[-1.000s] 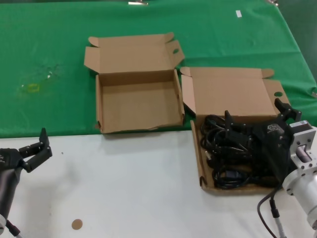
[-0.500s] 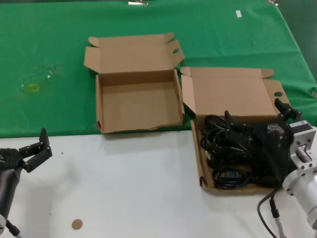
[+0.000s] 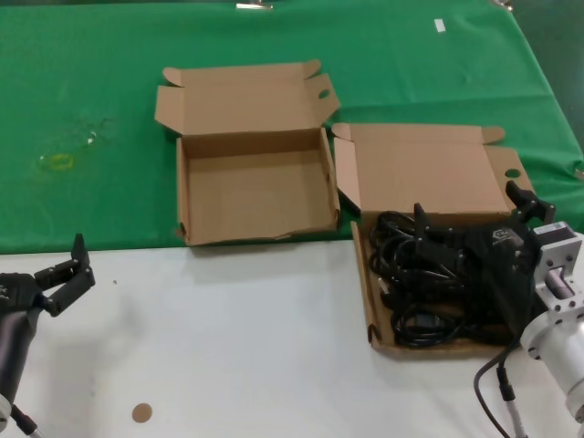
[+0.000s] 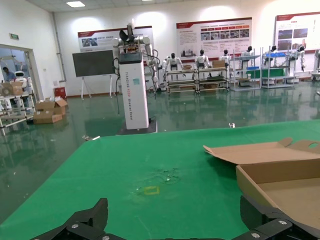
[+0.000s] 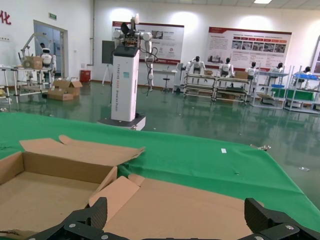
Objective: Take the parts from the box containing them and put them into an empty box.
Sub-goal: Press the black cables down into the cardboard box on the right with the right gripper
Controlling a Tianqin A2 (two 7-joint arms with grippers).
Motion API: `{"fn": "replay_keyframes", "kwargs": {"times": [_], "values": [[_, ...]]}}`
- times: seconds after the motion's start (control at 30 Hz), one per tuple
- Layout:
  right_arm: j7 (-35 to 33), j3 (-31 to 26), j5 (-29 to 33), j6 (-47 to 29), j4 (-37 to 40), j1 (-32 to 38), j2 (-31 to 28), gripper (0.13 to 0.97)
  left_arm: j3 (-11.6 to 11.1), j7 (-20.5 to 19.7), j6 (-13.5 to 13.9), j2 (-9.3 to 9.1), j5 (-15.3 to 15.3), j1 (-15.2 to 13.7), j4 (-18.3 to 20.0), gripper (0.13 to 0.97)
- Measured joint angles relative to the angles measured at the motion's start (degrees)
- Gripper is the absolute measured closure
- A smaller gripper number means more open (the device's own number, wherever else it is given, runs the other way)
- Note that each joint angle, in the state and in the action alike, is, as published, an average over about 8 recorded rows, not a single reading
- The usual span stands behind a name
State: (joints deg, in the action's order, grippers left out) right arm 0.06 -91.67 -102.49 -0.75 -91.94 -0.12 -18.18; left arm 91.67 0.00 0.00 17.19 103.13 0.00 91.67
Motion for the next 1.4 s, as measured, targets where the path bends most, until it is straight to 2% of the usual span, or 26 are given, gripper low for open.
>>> {"fn": "replay_keyframes", "kwargs": {"times": [0.3,0.5,0.6,0.67,0.87,1.0,1.1,1.27,1.4], "values": [[-0.01,-0.2,0.02,0.4,-0.14,-0.18,-0.15,0.129,0.0,0.0,0.0,0.0,0.0,0.0,0.0,0.208],[0.18,-1.22,-0.54,1.47,-0.74,-0.61,-1.27,0.129,0.0,0.0,0.0,0.0,0.0,0.0,0.0,0.314],[0.43,-2.48,-1.58,2.33,-1.32,-0.83,-2.87,0.129,0.0,0.0,0.0,0.0,0.0,0.0,0.0,0.349],[0.59,-3.68,-2.73,3.12,-1.87,-0.95,-4.54,0.129,0.0,0.0,0.0,0.0,0.0,0.0,0.0,0.402],[0.39,-9.16,-8.61,6.3,-4.39,-0.8,-12.92,0.129,0.0,0.0,0.0,0.0,0.0,0.0,0.0,0.561],[-0.13,-13.88,-13.78,8.29,-6.57,-0.12,-20.66,0.129,0.0,0.0,0.0,0.0,0.0,0.0,0.0,0.561],[-0.13,-17.03,-17.35,8.96,-8.13,0.56,-26.66,0.129,0.0,0.0,0.0,0.0,0.0,0.0,0.0,0.637],[1.3,-20.41,-20.92,7.23,-9.49,1.77,-35.41,0.129,0.0,0.0,0.0,0.0,0.0,0.0,0.0,0.764],[2.73,-21.58,-20.76,3.55,-9.05,2.64,-40.58,0.129,0.0,0.0,0.0,0.0,0.0,0.0,0.0,0.812]]}}
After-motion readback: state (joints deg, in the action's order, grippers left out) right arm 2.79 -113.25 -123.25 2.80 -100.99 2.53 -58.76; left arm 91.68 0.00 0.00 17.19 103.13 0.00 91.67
